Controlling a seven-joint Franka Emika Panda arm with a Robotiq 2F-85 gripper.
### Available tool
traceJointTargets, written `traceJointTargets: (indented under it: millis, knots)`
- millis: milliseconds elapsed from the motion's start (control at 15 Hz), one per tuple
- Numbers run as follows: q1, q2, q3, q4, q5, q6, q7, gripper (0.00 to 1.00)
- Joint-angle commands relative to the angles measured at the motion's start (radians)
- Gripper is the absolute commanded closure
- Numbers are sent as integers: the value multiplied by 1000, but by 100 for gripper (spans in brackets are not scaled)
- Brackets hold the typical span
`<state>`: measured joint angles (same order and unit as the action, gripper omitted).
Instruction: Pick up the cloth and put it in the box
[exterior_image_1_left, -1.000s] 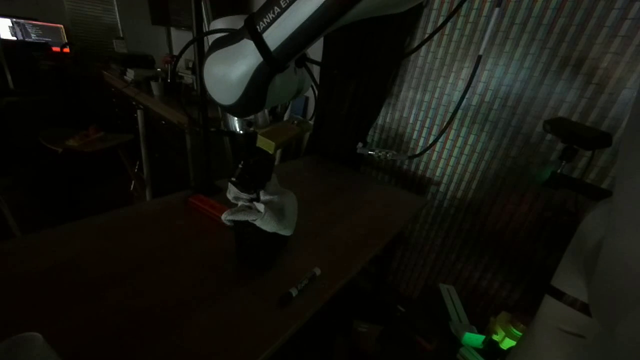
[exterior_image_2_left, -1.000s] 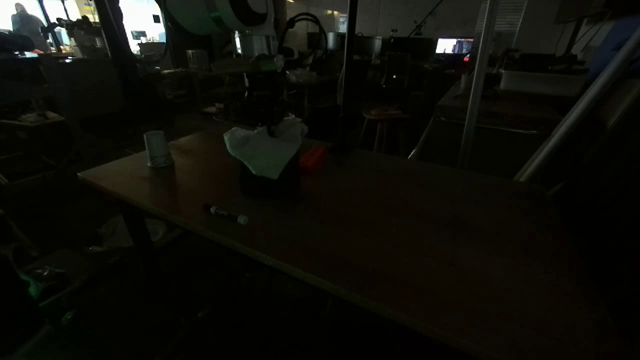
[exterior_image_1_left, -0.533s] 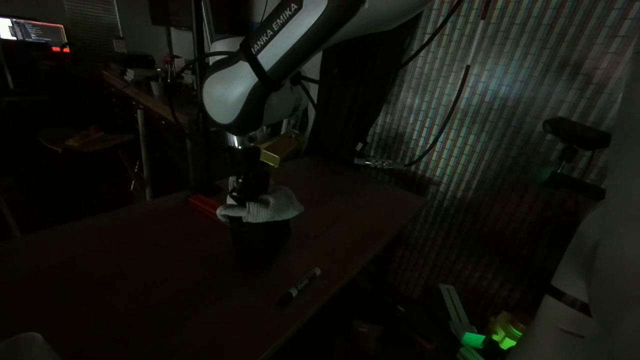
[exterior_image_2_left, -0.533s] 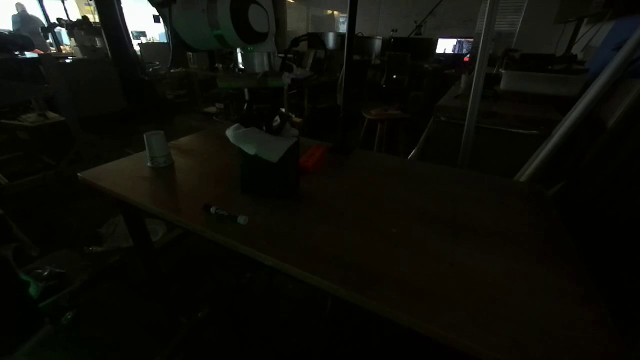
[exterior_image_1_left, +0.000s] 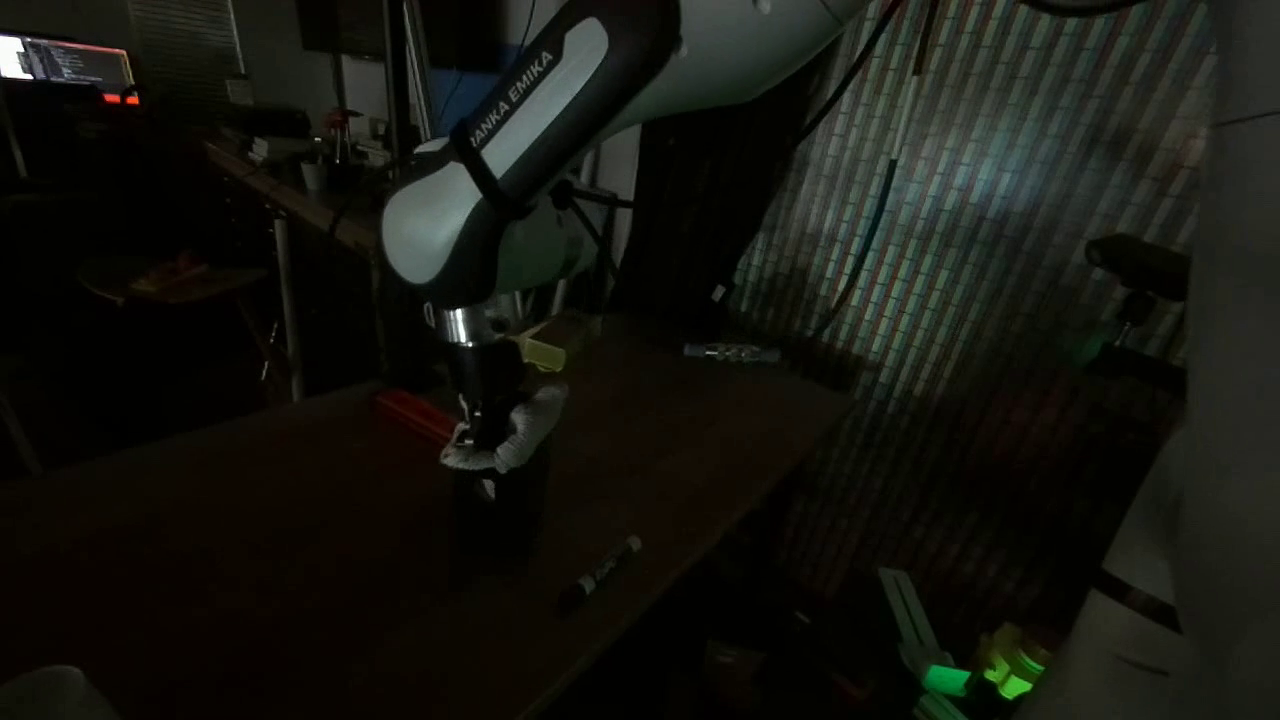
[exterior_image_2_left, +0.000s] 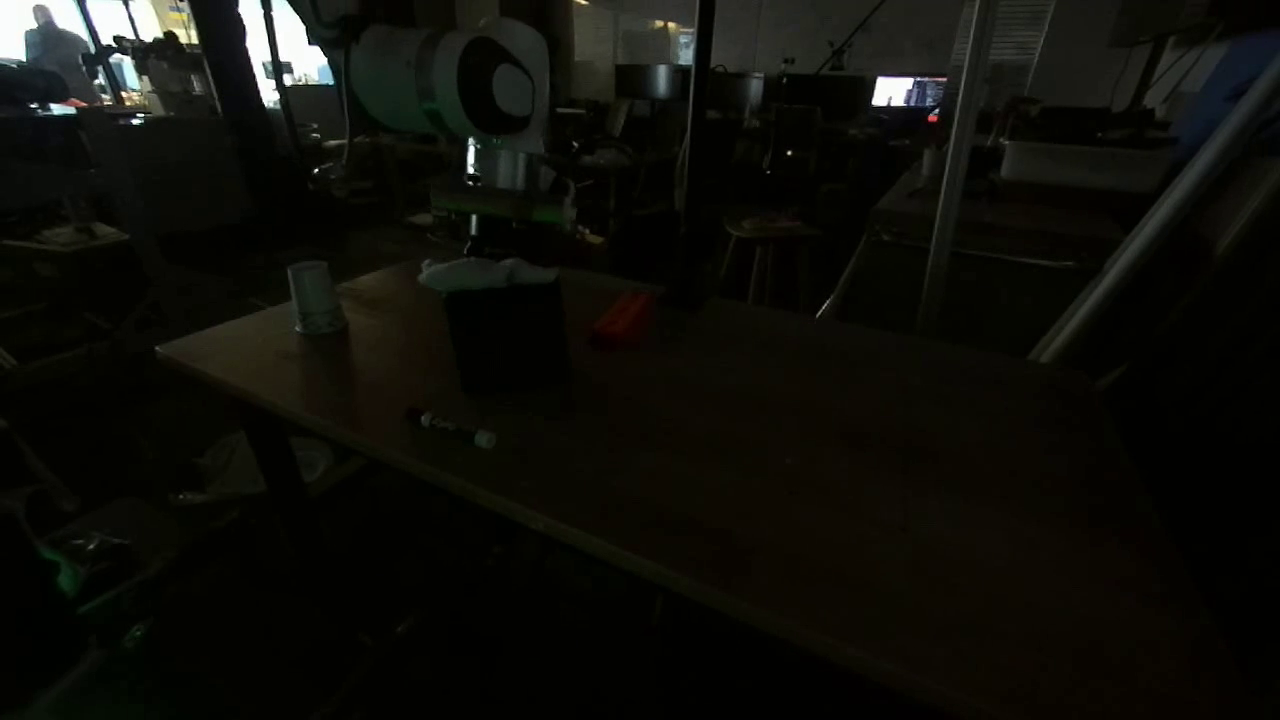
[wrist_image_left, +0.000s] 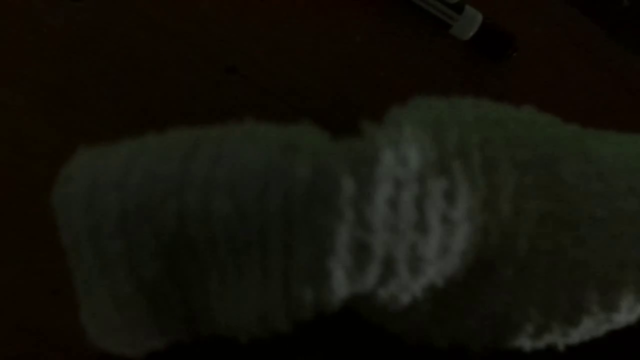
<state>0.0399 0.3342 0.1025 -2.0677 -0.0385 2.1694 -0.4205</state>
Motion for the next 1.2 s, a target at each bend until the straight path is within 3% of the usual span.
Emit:
traceJointTargets:
  millis: [0,267,667,733,800,933,1000,1133]
  knots:
    - [-10,98,42,43,65,-64,-76,97]
    - [-12,86,38,70,66,-99,-58,97]
    - [-24,-47,3,52,54,-86,32,96]
    - [-26,-78,-3,48,56,-88,52,62]
    - [-25,-100,-9,48,53,-84,74,62]
    - [-22,-146,-19,55,53,-94,121,48]
    - [-20,-163,-22,58,52,-95,141,87]
    - [-15,-184,-24,69,52,-104,180,94]
